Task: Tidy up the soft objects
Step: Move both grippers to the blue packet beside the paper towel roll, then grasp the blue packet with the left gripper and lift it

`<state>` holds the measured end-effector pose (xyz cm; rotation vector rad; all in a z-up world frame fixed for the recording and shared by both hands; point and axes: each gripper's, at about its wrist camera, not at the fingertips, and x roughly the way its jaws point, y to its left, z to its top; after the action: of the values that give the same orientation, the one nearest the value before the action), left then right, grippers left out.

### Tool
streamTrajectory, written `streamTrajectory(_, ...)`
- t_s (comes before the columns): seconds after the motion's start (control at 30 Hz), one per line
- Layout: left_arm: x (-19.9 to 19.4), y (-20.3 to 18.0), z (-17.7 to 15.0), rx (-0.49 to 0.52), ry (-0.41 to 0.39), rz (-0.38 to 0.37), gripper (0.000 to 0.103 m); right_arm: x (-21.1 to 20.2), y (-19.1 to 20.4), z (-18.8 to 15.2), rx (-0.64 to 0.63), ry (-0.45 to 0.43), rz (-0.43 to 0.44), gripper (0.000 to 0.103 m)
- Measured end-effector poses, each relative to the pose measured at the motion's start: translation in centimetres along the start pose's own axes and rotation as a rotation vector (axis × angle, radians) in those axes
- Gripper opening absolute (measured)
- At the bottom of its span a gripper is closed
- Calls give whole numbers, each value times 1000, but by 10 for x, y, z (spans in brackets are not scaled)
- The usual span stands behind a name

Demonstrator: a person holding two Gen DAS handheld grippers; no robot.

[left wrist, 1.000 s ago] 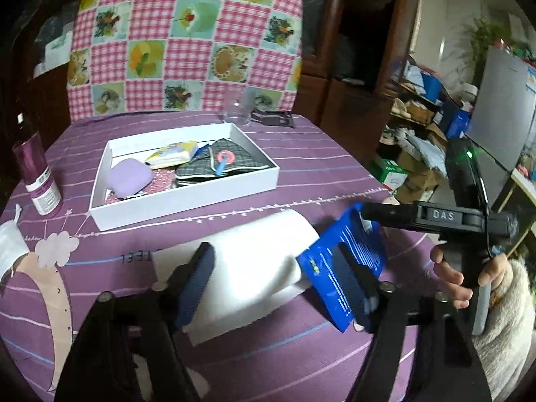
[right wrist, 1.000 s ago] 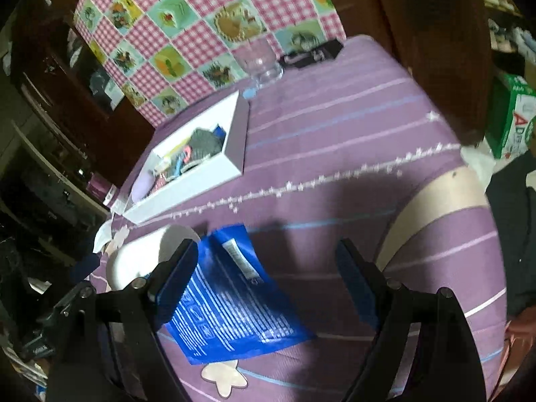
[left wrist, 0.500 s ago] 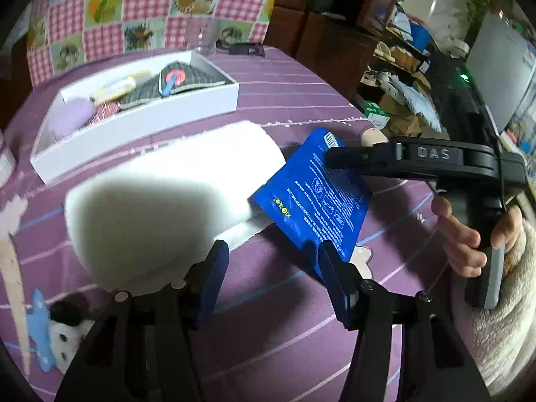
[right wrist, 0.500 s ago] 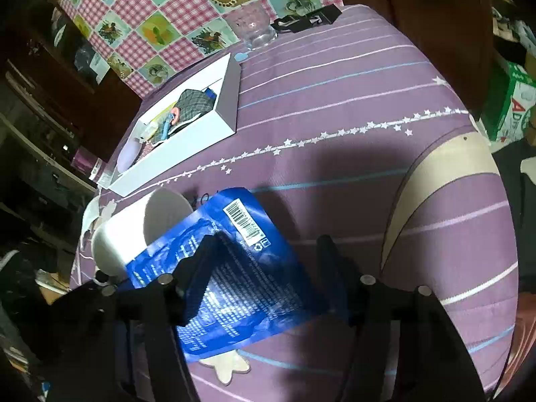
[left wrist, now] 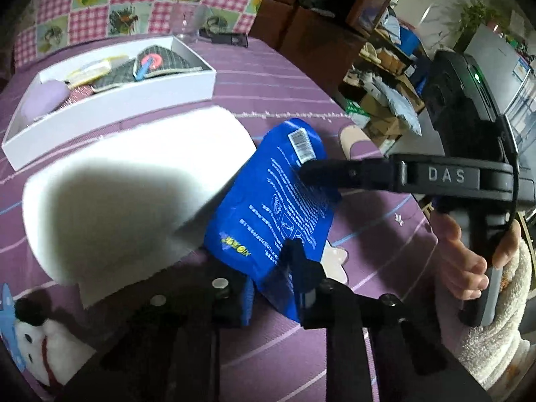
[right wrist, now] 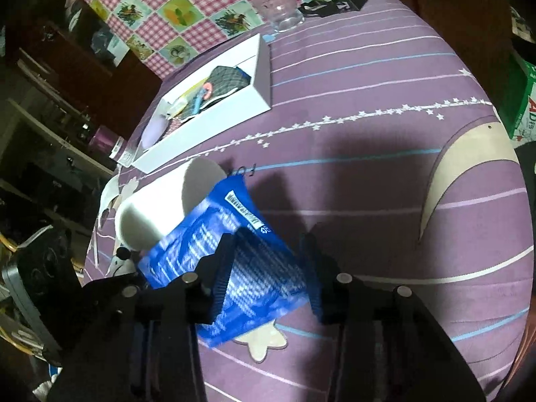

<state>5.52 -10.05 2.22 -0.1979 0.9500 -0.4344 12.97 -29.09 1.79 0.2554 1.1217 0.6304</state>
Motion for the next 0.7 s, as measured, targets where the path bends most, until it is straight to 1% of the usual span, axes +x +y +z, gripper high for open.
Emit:
streamTrajectory(0.07,-4,1,1,-1,-25,3,11,-3,2,-1,-6,-11,12,39)
streamTrajectory(0.13,-9,2,2,-7,-56,8,9,-5,3,-1,-7,-19,29,33)
streamTrajectory(0.2,-13,2,3,0,-78,17,7,-7,4,-1,-8,-27,58,29)
streamTrajectory(0.27,-17,2,4,6,-91,10,4,-8,7,-2,-18,-35,68,21)
streamTrajectory(0.3,-20,2,4,8,-105,8,4,-8,9,-2,-20,-39,75,14)
streamTrajectory(0.33,-22,2,4,10,-114,6,4,-9,10,-2,-22,-44,86,10)
streamTrajectory(0.43,-26,1,5,15,-134,-5,4,-16,14,-2,-37,-82,105,10)
streamTrajectory(0.53,-31,-1,4,24,-155,-23,4,-26,18,-3,-52,-140,110,10)
streamTrajectory(0.57,-33,-3,4,31,-164,-29,4,-31,21,-4,-62,-167,101,10)
streamTrajectory(0.7,-38,-12,2,74,-175,-42,4,-39,33,-6,-106,-229,69,10)
